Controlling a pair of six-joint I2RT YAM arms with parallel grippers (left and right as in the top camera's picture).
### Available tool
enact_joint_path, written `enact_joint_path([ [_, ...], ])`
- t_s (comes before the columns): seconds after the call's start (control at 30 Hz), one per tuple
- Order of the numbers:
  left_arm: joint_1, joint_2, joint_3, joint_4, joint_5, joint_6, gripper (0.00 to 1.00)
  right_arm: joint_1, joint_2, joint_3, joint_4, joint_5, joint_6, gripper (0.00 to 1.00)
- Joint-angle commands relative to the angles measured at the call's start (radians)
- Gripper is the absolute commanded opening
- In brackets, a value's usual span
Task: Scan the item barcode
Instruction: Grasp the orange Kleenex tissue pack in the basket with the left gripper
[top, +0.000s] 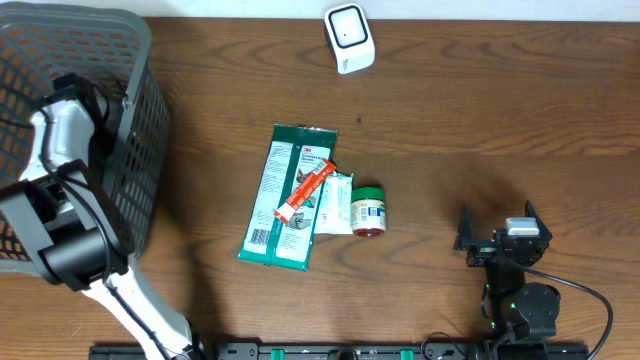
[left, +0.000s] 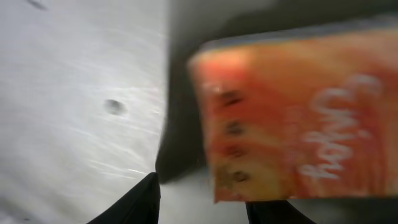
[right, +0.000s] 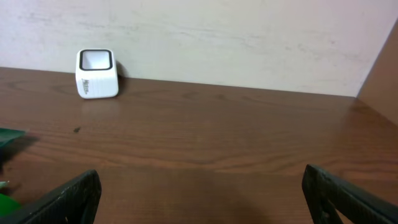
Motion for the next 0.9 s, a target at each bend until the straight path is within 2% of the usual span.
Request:
enact_joint_path([
  [0.0, 0.051, -0.055, -0.007, -0.004, 0.000, 0.005, 0.45, -0.003, -0.005, -0.001, -0.003, 0.010, 0.015, 0.99],
  [0.07, 0.067, -0.066, -0.007, -0.003, 0.037, 0.006, 0.48, -0.003, -0.005, -0.001, -0.003, 0.010, 0.015, 0.99],
  [0.13, 0.078, -0.074, -0.007, -0.003, 0.114, 0.015, 0.56, -0.003, -0.005, -0.001, -0.003, 0.010, 0.015, 0.99],
  [0.27, 0.081, -0.077, -0.006, 0.025, 0.232, 0.138, 0.68, -0.003, -0.005, -0.001, -0.003, 0.010, 0.015, 0.99],
  [0.53, 0.063, -0.077, -0.006, 0.081, 0.233, 0.139, 0.71, -0.003, -0.005, -0.001, -0.003, 0.010, 0.015, 0.99],
  [0.57, 0.060, -0.077, -0.006, 0.092, 0.233, 0.136, 0.77, -0.003, -0.005, -0.001, -0.003, 0.010, 0.015, 0.99],
  [0.63, 0.051, -0.077, -0.008, 0.120, 0.229, 0.137, 0.81, -0.003, -0.005, -0.001, -0.003, 0.010, 0.015, 0.99],
  [0.87, 0.003, -0.077, -0.019, 0.180, 0.073, 0.136, 0.87, -0.003, -0.005, -0.001, -0.003, 0.010, 0.015, 0.99],
])
